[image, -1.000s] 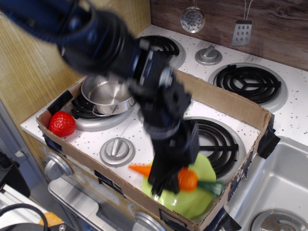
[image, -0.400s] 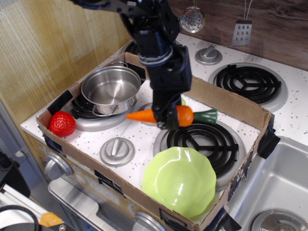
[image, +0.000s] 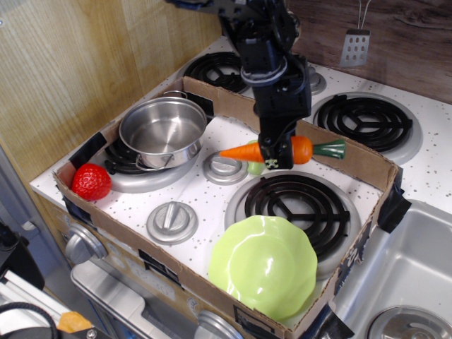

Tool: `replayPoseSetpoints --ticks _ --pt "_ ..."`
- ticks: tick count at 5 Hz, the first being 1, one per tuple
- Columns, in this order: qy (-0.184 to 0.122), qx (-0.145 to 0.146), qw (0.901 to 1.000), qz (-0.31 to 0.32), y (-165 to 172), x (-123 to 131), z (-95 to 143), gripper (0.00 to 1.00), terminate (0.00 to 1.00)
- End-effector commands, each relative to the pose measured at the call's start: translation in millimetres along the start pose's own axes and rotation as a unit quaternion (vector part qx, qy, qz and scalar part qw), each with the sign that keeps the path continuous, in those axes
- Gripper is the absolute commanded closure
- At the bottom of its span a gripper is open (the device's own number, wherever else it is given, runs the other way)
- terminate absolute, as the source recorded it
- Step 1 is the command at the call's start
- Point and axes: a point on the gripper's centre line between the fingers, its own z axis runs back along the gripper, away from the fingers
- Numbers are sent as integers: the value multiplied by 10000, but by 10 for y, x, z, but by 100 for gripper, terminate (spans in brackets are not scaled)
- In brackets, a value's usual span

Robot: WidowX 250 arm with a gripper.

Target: Take carrot off plate

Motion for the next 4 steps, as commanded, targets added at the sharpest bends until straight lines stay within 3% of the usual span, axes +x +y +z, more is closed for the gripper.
replayPoseSetpoints --ticks 1,2,3,4 --pt "-186 447 9988 1 60 141 -89 100 0" --pt "-177 447 9988 39 28 172 -115 0 0" --pt "12 717 9971 -235 11 219 -141 0 0" --pt "328 801 9957 -328 -10 267 -59 0 0"
